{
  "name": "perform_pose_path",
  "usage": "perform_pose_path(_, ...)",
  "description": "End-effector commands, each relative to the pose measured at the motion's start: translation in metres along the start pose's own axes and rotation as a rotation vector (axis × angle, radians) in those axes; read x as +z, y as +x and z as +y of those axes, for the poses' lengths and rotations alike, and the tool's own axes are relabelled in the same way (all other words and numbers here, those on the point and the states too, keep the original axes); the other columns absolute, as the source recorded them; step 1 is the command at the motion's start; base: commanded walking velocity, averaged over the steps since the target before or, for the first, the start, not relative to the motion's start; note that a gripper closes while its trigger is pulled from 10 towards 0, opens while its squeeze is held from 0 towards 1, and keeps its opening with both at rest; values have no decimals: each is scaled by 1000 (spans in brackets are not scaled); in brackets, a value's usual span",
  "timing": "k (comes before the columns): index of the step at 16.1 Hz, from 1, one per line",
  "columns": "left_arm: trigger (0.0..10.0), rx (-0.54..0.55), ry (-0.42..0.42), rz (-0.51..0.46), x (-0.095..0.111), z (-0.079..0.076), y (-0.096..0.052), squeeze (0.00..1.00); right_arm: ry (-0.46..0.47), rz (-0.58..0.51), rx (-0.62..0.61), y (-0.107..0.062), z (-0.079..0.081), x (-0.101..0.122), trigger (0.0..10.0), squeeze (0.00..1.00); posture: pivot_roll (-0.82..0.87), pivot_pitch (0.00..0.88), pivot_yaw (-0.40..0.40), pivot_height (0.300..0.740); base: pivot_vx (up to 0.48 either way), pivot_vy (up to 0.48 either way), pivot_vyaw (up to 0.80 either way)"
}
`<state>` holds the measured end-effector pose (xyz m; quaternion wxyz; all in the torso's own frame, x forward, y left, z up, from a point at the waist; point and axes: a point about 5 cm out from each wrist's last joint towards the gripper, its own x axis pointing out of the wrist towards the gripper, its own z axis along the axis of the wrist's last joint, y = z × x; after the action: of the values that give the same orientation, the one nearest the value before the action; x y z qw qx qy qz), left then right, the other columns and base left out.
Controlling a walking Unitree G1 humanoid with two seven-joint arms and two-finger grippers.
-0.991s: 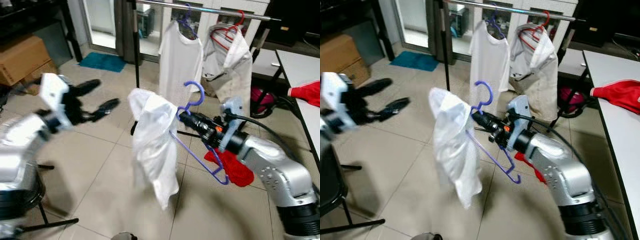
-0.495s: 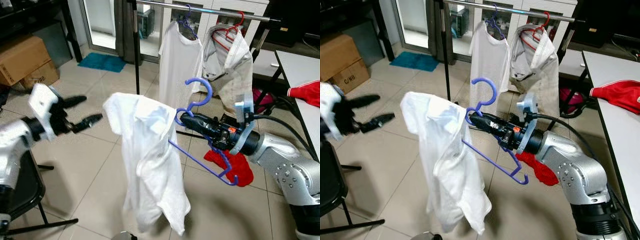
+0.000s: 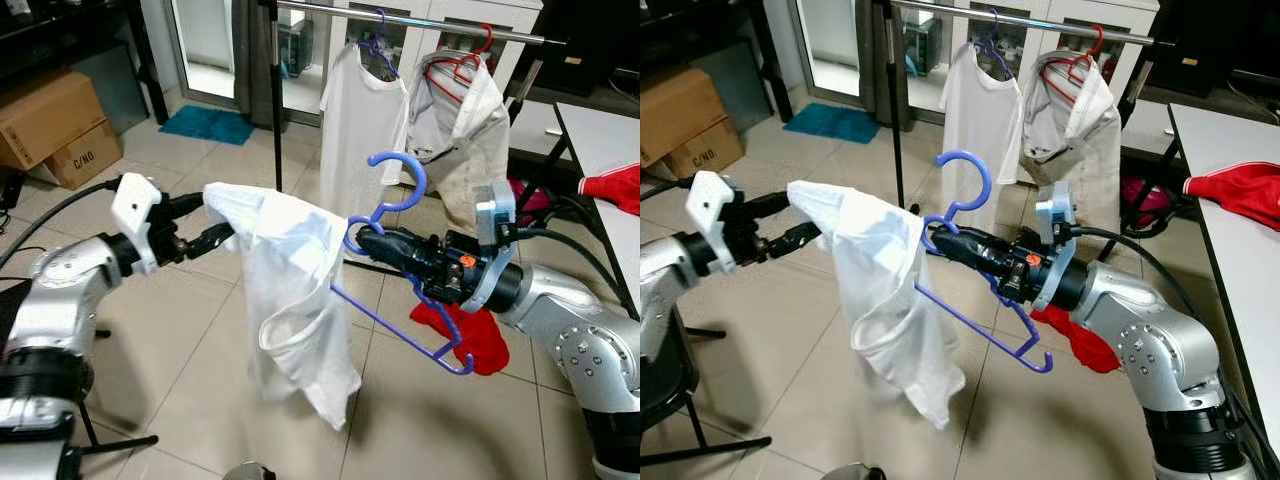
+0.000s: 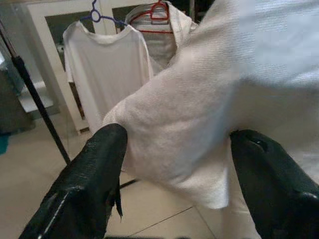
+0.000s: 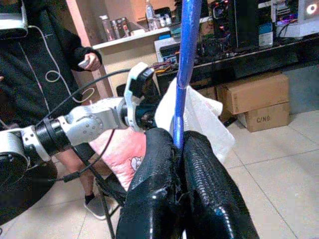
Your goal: Hang hanger
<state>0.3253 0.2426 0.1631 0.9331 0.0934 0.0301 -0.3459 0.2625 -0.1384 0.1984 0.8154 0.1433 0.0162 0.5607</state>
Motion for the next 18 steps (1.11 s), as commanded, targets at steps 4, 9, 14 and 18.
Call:
perform_pose_path(4, 0, -31, 3, -18, 0, -6, 10, 0, -40, -41, 36, 5, 7, 14, 10000, 0, -155, 0, 13, 740, 0, 0, 0)
perform_pose_path(9, 0, 13, -11, -52, -3, -6, 12, 0, -37, -49, 36, 6, 6, 14, 10000, 0, -150, 0, 8, 740, 0, 0, 0)
perform_pose_path(14, 0, 28, -6, -58, -5, -7, 13, 0, -33, -51, 26, 6, 5, 13, 10000, 0, -153, 0, 6, 740, 0, 0, 0)
perform_pose_path(18, 0, 28, -7, -65, -7, -8, 14, 0, -30, -54, 18, 7, 4, 12, 10000, 0, -153, 0, 9, 740, 0, 0, 0)
